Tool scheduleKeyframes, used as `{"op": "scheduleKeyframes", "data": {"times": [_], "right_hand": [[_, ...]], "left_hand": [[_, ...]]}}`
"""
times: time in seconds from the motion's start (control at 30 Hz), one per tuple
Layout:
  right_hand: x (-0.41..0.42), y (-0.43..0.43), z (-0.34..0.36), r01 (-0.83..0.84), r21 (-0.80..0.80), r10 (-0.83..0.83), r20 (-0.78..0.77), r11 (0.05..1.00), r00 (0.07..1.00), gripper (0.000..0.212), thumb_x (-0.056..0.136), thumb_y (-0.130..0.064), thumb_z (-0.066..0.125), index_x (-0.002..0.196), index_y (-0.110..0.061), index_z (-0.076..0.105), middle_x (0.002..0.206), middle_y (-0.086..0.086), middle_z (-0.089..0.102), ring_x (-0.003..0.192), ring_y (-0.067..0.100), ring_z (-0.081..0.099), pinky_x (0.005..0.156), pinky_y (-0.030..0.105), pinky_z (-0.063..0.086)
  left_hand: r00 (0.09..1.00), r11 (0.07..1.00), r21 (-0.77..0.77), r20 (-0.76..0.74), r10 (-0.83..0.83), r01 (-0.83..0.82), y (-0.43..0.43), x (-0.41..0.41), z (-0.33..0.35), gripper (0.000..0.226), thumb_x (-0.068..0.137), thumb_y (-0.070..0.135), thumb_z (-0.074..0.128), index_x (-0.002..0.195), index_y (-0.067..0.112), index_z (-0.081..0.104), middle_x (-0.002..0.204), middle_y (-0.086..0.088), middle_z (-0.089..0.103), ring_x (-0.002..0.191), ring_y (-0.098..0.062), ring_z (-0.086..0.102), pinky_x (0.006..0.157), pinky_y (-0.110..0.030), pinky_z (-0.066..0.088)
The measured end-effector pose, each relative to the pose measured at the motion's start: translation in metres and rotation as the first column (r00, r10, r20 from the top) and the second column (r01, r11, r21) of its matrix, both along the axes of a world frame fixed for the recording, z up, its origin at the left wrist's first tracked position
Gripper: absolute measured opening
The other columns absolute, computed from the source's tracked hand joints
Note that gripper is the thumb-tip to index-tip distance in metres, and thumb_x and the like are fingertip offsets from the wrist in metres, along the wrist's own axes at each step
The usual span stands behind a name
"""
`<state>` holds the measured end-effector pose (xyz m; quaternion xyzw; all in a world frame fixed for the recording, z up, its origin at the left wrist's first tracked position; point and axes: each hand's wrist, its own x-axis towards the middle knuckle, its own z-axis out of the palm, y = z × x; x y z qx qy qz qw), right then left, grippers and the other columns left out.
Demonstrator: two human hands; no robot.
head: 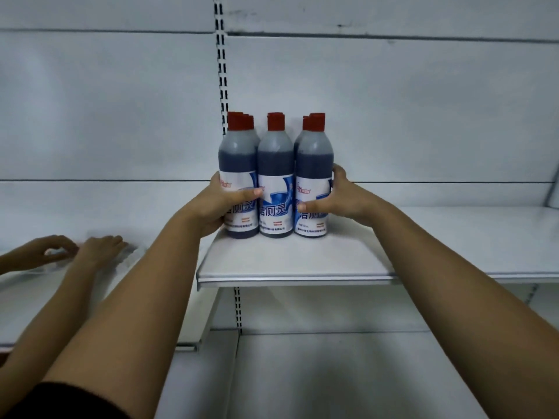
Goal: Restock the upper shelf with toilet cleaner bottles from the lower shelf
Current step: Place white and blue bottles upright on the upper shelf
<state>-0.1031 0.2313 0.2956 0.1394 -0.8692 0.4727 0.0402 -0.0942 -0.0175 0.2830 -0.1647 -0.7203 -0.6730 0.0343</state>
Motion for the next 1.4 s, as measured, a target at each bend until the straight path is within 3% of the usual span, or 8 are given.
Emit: {"op": "scheduleKeyframes", "data": {"times": [0.17, 0.43, 0.53, 0.7, 0.87, 0.97, 1.1, 1.4], "right_hand": [[-0.017, -0.001, -0.028, -0.065, -0.028, 0.064, -0.042, 0.997, 0.997, 0.119, 0.063, -0.031, 0.091, 0.151, -0.024, 0.012, 0.141, -0.003, 0.050, 0.117, 0.013, 0.057, 0.102, 0.036, 0.048], [-0.031, 0.005, -0.034, -0.130, -0.031, 0.127, -0.090, 0.991, 0.988, 0.104, 0.069, -0.030, 0.088, 0.147, -0.029, 0.019, 0.134, -0.011, 0.053, 0.112, 0.006, 0.058, 0.095, 0.027, 0.049], [-0.033, 0.005, -0.034, -0.146, -0.029, 0.142, -0.088, 0.989, 0.986, 0.101, 0.071, -0.029, 0.087, 0.147, -0.029, 0.020, 0.129, -0.014, 0.054, 0.105, -0.002, 0.058, 0.085, 0.016, 0.049], [-0.037, 0.008, -0.035, -0.171, -0.030, 0.168, -0.091, 0.985, 0.982, 0.099, 0.071, -0.029, 0.087, 0.147, -0.029, 0.024, 0.134, -0.011, 0.057, 0.114, 0.004, 0.060, 0.099, 0.030, 0.050], [-0.042, 0.011, -0.037, -0.188, -0.023, 0.186, -0.081, 0.982, 0.979, 0.102, 0.063, -0.038, 0.089, 0.145, -0.032, 0.029, 0.132, -0.012, 0.061, 0.115, 0.006, 0.062, 0.102, 0.037, 0.050], [-0.044, 0.012, -0.036, -0.201, -0.025, 0.199, -0.064, 0.979, 0.978, 0.102, 0.061, -0.040, 0.090, 0.144, -0.032, 0.031, 0.132, -0.012, 0.061, 0.116, 0.007, 0.062, 0.103, 0.039, 0.050], [-0.046, 0.014, -0.036, -0.212, -0.032, 0.210, -0.049, 0.977, 0.977, 0.102, 0.059, -0.040, 0.091, 0.143, -0.032, 0.033, 0.132, -0.012, 0.061, 0.116, 0.006, 0.062, 0.103, 0.039, 0.050], [-0.048, 0.014, -0.039, -0.194, -0.018, 0.193, -0.039, 0.981, 0.980, 0.103, 0.062, -0.040, 0.090, 0.145, -0.032, 0.029, 0.133, -0.013, 0.059, 0.116, 0.006, 0.061, 0.102, 0.035, 0.050]], "left_hand": [[0.998, 0.997, 0.078, -0.051, -0.027, 0.031, 0.005, -0.008, -0.013, 0.056, 0.072, 0.012, 0.080, 0.124, 0.013, 0.060, 0.116, -0.009, 0.072, 0.107, -0.027, 0.069, 0.089, -0.042, 0.056], [0.993, 0.996, 0.091, -0.116, 0.011, 0.000, 0.011, -0.014, -0.024, 0.063, 0.069, 0.007, 0.082, 0.127, 0.010, 0.059, 0.116, -0.009, 0.072, 0.107, -0.027, 0.069, 0.088, -0.040, 0.057], [0.993, 0.996, 0.084, -0.114, 0.030, -0.020, 0.010, -0.017, -0.025, 0.065, 0.068, 0.010, 0.083, 0.127, 0.011, 0.058, 0.116, -0.007, 0.072, 0.106, -0.025, 0.070, 0.090, -0.041, 0.056], [0.990, 0.997, 0.063, -0.128, 0.053, -0.045, 0.011, -0.019, -0.026, 0.057, 0.074, 0.008, 0.081, 0.126, 0.013, 0.059, 0.115, -0.006, 0.073, 0.105, -0.025, 0.070, 0.092, -0.045, 0.055], [0.991, 0.997, 0.036, -0.115, 0.065, -0.061, 0.011, -0.023, -0.025, 0.061, 0.071, 0.016, 0.085, 0.126, 0.017, 0.059, 0.115, -0.003, 0.073, 0.105, -0.024, 0.070, 0.095, -0.049, 0.054], [0.992, 0.997, 0.026, -0.101, 0.069, -0.067, 0.011, -0.022, -0.024, 0.072, 0.063, 0.027, 0.089, 0.128, 0.019, 0.058, 0.117, -0.003, 0.072, 0.107, -0.026, 0.069, 0.095, -0.051, 0.053], [0.991, 0.997, 0.009, -0.107, 0.075, -0.075, 0.011, -0.022, -0.025, 0.068, 0.066, 0.025, 0.088, 0.127, 0.020, 0.057, 0.116, -0.002, 0.072, 0.106, -0.024, 0.070, 0.095, -0.051, 0.054], [0.984, 0.990, -0.041, -0.119, 0.129, -0.135, 0.012, -0.023, -0.026, 0.081, 0.057, 0.041, 0.089, 0.128, 0.024, 0.055, 0.115, 0.002, 0.072, 0.105, -0.021, 0.070, 0.094, -0.048, 0.055]]}}
